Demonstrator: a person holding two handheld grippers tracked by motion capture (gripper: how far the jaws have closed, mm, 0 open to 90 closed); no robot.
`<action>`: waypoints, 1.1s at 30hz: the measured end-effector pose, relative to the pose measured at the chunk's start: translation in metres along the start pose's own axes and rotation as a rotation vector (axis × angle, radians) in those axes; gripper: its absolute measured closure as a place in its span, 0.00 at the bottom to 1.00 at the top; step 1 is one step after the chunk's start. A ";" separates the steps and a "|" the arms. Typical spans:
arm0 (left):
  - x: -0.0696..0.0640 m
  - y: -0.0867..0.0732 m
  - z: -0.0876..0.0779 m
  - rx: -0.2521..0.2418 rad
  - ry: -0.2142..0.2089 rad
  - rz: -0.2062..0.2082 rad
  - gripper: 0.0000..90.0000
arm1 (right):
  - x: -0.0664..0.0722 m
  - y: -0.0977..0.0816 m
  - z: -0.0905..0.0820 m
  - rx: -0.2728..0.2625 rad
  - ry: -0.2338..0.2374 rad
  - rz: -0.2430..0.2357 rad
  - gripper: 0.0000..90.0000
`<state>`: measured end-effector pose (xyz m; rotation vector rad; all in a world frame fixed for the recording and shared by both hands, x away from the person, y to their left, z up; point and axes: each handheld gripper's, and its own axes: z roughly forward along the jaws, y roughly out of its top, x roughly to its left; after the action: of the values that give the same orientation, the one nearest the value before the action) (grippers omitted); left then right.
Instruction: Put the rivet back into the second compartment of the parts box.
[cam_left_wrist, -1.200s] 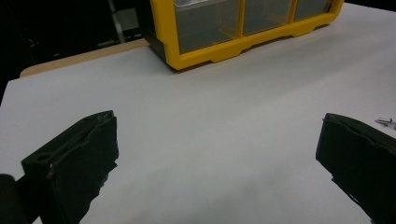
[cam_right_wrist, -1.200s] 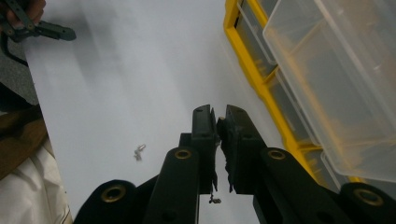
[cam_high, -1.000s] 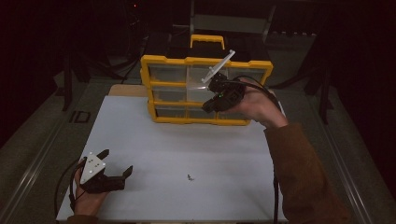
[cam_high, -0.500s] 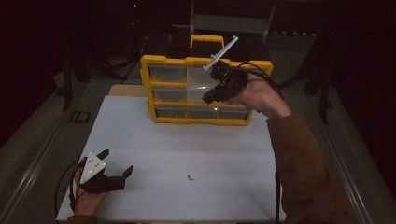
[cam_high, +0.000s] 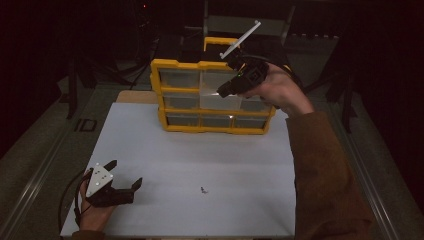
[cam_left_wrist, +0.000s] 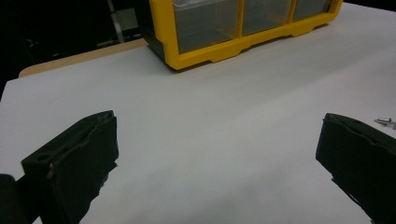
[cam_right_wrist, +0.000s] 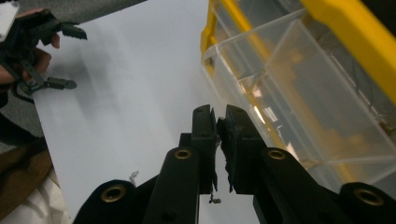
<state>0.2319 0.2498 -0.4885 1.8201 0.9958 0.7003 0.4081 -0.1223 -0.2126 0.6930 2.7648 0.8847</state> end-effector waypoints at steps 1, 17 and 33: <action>0.000 0.000 0.000 0.000 0.000 0.000 0.00 | -0.001 0.001 -0.001 -0.004 -0.001 0.006 0.92; 0.000 0.000 0.000 -0.001 0.001 0.001 0.00 | -0.022 0.011 -0.004 -0.011 -0.062 0.101 0.92; 0.000 0.000 0.000 0.001 0.000 0.001 0.00 | -0.040 0.008 0.014 0.047 -0.142 0.203 0.92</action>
<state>0.2317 0.2500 -0.4883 1.8217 0.9952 0.7004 0.4501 -0.1283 -0.2194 1.0173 2.6309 0.7736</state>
